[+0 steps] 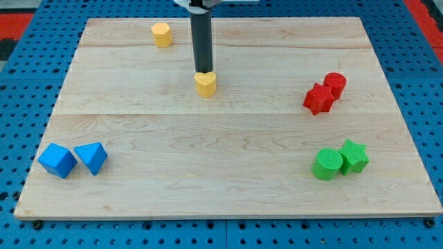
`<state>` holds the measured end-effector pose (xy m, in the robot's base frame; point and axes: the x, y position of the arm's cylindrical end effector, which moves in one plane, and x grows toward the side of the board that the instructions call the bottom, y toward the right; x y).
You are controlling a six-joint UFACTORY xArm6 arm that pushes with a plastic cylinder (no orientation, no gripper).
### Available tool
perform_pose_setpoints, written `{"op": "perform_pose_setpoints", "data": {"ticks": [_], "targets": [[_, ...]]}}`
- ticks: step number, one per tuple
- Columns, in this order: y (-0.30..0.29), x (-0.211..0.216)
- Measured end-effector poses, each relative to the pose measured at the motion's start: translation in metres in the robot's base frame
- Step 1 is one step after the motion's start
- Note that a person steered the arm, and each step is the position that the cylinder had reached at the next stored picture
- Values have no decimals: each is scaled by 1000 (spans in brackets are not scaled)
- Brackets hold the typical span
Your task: Push the yellow hexagon towards the top left corner of the board
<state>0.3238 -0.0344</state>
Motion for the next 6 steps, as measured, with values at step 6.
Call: {"op": "perform_pose_setpoints", "data": {"ticks": [6], "targets": [[-149,-88]]}}
